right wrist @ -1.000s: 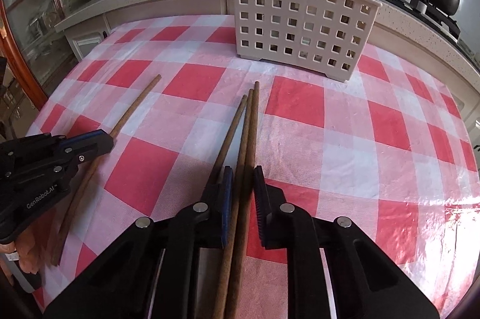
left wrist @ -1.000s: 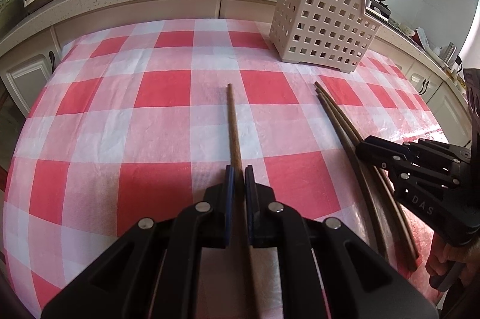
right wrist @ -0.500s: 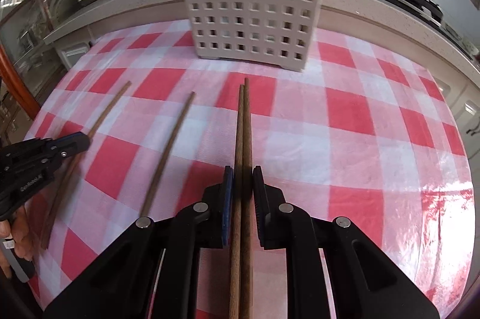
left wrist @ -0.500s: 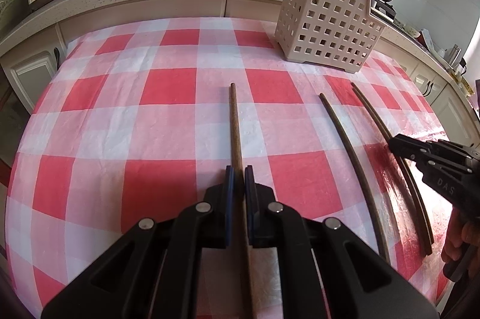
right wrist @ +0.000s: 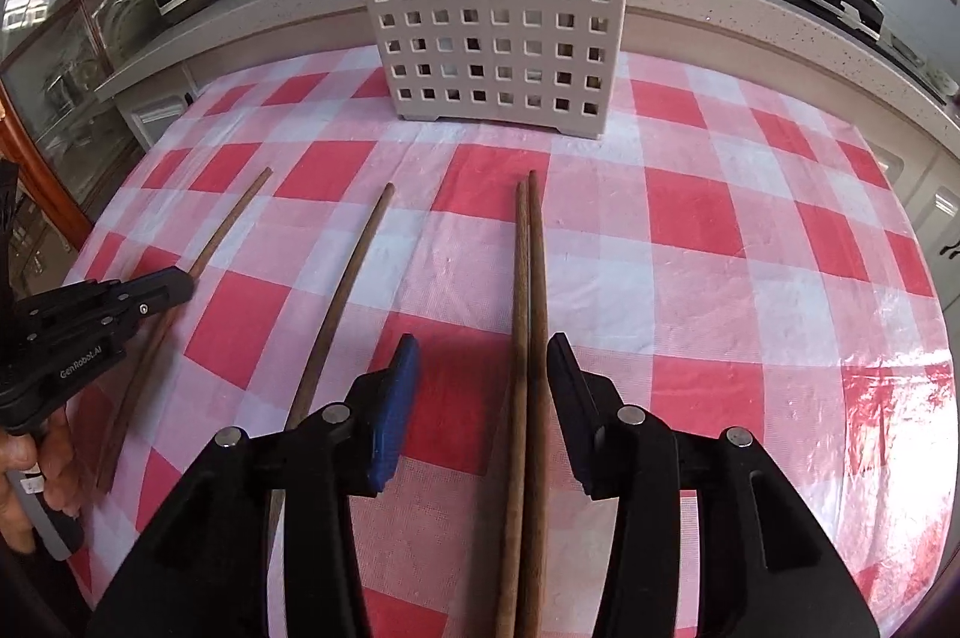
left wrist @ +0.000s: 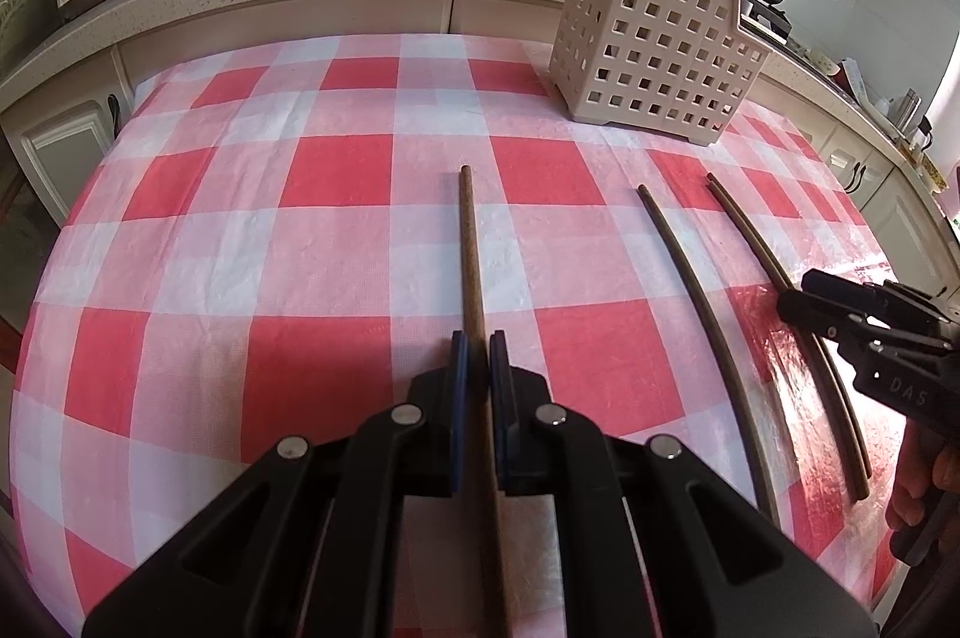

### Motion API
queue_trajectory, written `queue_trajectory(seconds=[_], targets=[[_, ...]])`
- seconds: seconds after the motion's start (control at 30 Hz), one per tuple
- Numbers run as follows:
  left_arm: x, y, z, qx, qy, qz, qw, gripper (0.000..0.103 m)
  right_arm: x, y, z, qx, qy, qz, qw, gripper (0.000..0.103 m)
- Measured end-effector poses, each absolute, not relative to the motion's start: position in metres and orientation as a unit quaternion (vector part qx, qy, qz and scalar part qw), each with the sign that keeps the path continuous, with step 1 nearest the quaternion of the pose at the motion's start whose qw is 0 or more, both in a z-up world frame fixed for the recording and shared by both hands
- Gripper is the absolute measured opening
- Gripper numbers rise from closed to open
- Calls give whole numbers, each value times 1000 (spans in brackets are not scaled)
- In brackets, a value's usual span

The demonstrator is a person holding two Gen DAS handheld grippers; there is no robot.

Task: Organize utensils
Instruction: 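Lift both chopsticks upright with both tools and carry them toward the caddy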

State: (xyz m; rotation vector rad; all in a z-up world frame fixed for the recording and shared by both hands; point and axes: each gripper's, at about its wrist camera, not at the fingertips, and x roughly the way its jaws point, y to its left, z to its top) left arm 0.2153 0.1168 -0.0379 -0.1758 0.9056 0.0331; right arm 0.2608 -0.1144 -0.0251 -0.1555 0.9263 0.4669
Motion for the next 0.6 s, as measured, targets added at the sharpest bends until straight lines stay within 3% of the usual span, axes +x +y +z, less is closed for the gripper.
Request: queue_trajectory(seconds=[0.6], targets=[[214,116,-38,-82,436,18,896,7,262,-117,-31,-66,452,230,860,37]])
